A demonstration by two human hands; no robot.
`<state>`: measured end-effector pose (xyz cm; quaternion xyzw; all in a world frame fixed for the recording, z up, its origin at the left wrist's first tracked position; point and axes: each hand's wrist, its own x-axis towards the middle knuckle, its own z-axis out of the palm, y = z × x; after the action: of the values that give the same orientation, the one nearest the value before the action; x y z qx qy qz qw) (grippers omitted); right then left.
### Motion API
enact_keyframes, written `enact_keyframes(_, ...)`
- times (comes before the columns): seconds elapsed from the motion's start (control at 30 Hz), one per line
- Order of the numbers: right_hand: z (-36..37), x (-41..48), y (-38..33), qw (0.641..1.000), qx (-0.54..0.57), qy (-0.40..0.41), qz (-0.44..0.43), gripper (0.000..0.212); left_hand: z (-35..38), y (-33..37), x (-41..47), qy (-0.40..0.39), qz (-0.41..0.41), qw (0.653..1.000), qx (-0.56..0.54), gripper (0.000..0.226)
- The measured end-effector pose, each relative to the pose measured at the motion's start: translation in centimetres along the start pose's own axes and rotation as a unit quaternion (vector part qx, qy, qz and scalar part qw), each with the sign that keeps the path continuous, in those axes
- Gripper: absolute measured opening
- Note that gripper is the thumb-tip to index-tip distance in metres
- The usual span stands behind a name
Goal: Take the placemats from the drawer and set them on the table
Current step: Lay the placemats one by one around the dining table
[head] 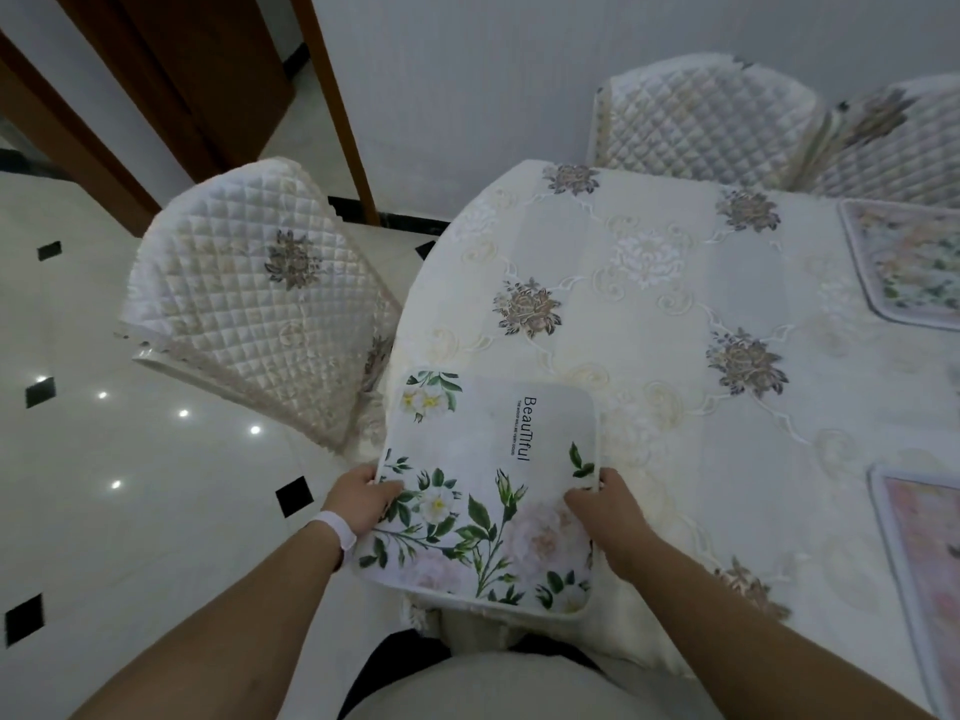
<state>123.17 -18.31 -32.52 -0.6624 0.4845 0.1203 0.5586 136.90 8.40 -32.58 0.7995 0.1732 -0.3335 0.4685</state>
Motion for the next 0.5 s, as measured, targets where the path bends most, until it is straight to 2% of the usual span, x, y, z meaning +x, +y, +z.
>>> enact_keyframes(0.17,0.7,-0.7,-1.0,0.999,0.0,0.001,-0.055,0.025,-0.6,0.6,-1.2,-0.024,0.003,0.999,-0.023,0.012)
enact_keyframes(0.3,2.1,-0.9,-2.9,0.994,-0.03,-0.022,-0.099,0.019,-2.3,0.5,-2.7,0.022,0.042,0.999,-0.023,0.011)
enact_keyframes(0.5,6.9,-1.2,-6.7,0.98,-0.082,-0.07,-0.167,0.016,-7.2,-2.4,-4.4,0.096,0.047,0.991,-0.075,0.011)
